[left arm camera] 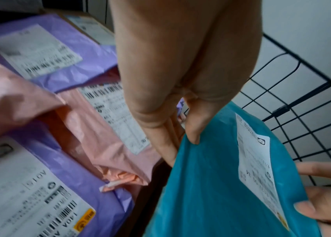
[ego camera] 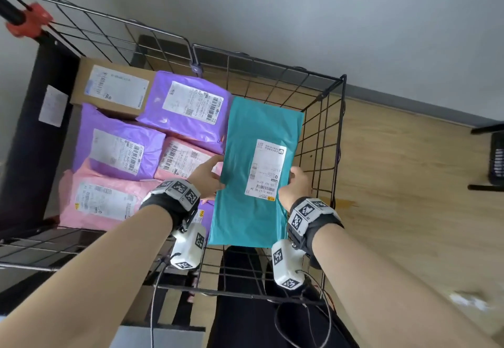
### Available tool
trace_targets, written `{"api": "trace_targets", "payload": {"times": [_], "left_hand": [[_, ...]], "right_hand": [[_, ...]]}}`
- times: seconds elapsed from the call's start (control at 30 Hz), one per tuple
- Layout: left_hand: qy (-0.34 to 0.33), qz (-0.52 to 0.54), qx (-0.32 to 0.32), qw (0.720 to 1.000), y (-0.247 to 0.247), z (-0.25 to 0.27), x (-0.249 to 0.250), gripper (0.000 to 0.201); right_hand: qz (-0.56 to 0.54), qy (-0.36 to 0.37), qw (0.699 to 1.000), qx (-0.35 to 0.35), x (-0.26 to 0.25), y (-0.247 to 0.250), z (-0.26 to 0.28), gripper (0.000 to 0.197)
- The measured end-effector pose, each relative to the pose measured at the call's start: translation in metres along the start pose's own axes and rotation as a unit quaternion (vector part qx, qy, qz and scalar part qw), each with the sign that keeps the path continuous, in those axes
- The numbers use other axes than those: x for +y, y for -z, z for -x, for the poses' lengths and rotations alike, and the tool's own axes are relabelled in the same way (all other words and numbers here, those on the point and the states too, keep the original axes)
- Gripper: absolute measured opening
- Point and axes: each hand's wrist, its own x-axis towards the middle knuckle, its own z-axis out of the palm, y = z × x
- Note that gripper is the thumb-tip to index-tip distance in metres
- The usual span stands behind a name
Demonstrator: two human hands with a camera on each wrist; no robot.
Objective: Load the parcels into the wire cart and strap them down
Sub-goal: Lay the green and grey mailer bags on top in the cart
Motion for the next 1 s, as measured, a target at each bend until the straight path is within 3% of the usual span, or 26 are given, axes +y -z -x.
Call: {"api": "trace_targets", "payload": {"times": [0.13,0.23,0.33,0.4,0.53,0.7,0.9,1.0], "left_hand": [[0.012,0.015,-0.033,0.999,-0.015,-0.028,-0.004,0.073],[-0.006,0.021,-0.031,0.999,-0.027,-0.040,0.001,0.070],[-0.036,0.025,-0.031,0.999,-0.039,-0.054,-0.002,0.083],[-0.030,0.007,-0.024,0.999,-0.043,-0.065,-0.007,0.079],[-0.042,-0.065,0.015,0.997,-0.051,-0.086,-0.021,0.078],[-0.001,-0.022,-0.016,1.000,-0.062,-0.101,-0.032,0.069],[0.017,-0.054,-0.032,0.998,-0.061,-0.105,-0.031,0.082],[0.010,-0.089,-0.027,0.996,-0.058,-0.097,-0.026,0.067]], "right_hand": [[-0.005,-0.058,0.998,-0.030,0.011,-0.014,-0.022,0.067],[-0.032,-0.078,0.996,-0.011,0.019,-0.031,-0.036,0.087],[-0.039,-0.085,0.996,0.003,0.025,-0.048,-0.045,0.099],[-0.018,-0.093,0.995,-0.009,0.029,-0.054,-0.052,0.103],[0.015,-0.103,0.994,-0.037,0.041,-0.059,-0.064,0.096],[0.062,-0.097,0.991,-0.066,0.046,-0.062,-0.066,0.090],[0.136,-0.086,0.983,-0.086,0.039,-0.055,-0.062,0.084],[0.159,-0.063,0.983,-0.071,0.029,-0.047,-0.058,0.075]]}}
